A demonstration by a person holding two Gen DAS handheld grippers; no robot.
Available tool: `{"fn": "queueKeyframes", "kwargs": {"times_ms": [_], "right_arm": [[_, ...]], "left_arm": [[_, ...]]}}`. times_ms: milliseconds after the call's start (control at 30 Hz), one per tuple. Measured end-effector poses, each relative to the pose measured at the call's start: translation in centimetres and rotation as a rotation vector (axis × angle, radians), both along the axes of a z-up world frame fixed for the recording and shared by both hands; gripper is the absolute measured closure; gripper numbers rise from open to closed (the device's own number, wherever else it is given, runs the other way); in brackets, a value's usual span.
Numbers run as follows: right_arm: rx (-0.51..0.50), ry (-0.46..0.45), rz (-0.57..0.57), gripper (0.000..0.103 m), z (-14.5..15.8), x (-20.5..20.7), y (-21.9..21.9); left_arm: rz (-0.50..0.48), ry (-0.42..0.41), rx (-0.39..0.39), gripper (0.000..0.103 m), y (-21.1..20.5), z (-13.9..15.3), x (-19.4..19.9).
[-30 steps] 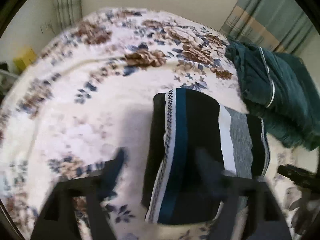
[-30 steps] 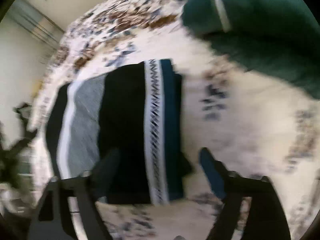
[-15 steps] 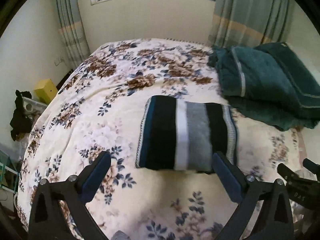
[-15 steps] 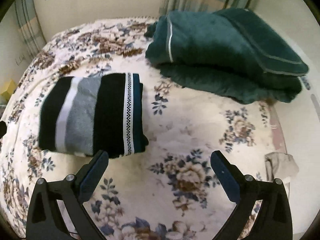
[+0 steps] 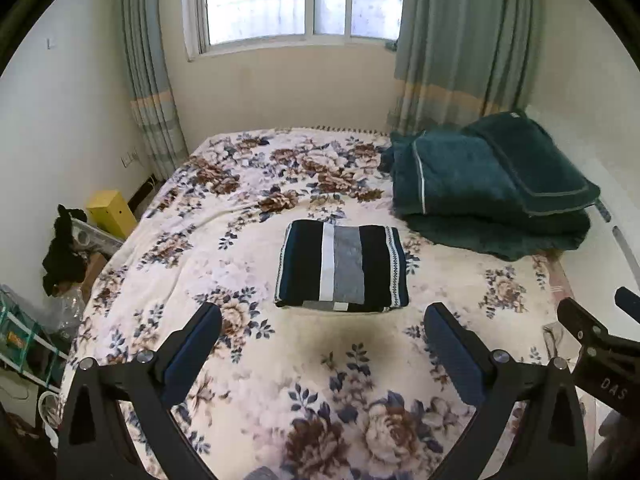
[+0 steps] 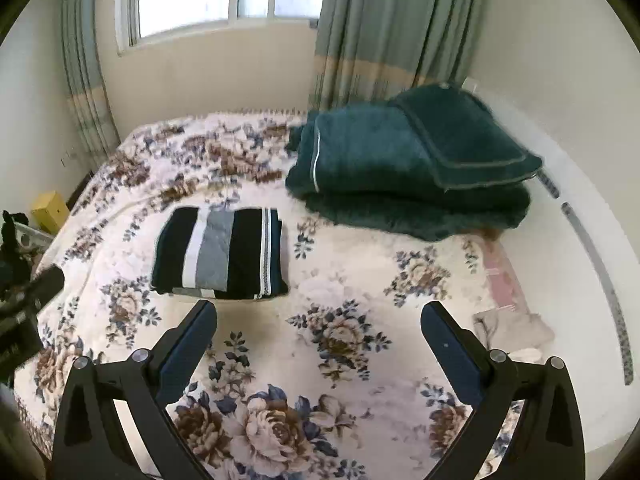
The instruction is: Fold small clothes
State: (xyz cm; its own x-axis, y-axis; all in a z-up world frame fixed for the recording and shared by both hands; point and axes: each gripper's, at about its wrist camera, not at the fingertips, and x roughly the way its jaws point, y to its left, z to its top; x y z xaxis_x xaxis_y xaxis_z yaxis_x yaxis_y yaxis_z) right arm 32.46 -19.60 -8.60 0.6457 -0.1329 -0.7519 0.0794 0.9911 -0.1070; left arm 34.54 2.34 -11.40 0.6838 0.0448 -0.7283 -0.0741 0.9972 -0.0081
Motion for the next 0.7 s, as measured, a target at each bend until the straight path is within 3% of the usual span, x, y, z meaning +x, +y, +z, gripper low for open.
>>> {"fn": "queueKeyframes", "kwargs": {"times_ms": [367, 700], "right_arm": [[0.022, -0.130, 0.063, 0.000, 10.3, -13.3, 0.2], [0.042, -0.208, 0.077, 0.000, 15.3, -20.1, -0.1]], "left_arm": [[0.026, -0.130, 0.013, 0.000, -0.5, 7.6, -10.1], [0.050, -0.180, 0.020, 0.000, -0.5, 9.6, -14.6]]}}
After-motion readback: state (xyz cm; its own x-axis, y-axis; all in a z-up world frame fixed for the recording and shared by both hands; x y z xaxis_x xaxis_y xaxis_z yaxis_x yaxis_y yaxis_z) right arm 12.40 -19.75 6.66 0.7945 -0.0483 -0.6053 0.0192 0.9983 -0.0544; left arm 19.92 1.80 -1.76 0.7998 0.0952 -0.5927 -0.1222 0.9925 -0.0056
